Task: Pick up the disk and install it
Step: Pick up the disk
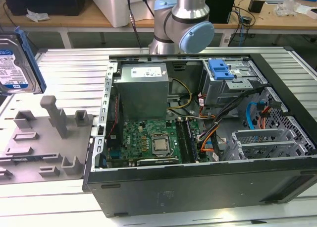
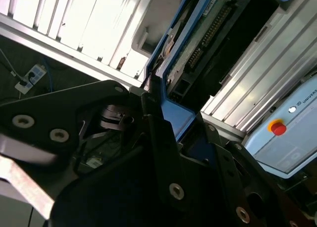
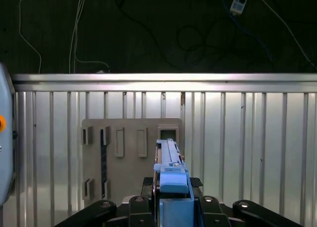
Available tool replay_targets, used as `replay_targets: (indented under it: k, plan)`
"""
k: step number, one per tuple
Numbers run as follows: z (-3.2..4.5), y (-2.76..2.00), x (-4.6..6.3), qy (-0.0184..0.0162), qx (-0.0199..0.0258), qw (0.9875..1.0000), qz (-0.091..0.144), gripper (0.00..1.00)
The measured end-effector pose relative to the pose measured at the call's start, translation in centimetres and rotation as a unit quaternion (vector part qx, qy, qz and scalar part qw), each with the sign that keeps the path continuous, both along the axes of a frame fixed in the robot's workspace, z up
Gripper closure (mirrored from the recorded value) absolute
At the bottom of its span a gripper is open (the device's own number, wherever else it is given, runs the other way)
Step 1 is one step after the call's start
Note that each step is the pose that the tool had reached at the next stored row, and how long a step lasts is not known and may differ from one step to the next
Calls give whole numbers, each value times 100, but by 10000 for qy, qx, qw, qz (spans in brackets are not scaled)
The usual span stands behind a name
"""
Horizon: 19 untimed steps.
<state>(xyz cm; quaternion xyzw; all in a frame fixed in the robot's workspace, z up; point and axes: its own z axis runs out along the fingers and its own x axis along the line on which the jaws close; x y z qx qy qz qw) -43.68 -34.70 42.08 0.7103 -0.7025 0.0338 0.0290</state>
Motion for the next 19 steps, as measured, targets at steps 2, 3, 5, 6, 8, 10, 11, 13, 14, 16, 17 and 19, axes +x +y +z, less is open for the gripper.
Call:
replay_targets:
  k: [2,3,5,6,8,10,11,13,14,16,17,19]
  plan:
    - [0,0,0,0,1,10000,0,63]
    - [1,0,0,0,1,10000,0,63]
    - [2,0,0,1,1,10000,0,63]
    - [2,0,0,1,1,10000,0,63]
    - [2,0,0,1,1,10000,0,63]
    - [8,-2,0,2,16,10000,0,63]
    - [10,-3,0,1,18,10000,0,63]
    - [23,-5,0,0,21,10000,0,63]
    - [34,-6,0,0,24,10000,0,63]
    - [62,-7,0,-1,36,10000,0,63]
    - [82,-8,0,-1,43,10000,0,63]
    - [121,-11,1,-5,68,10000,1,63]
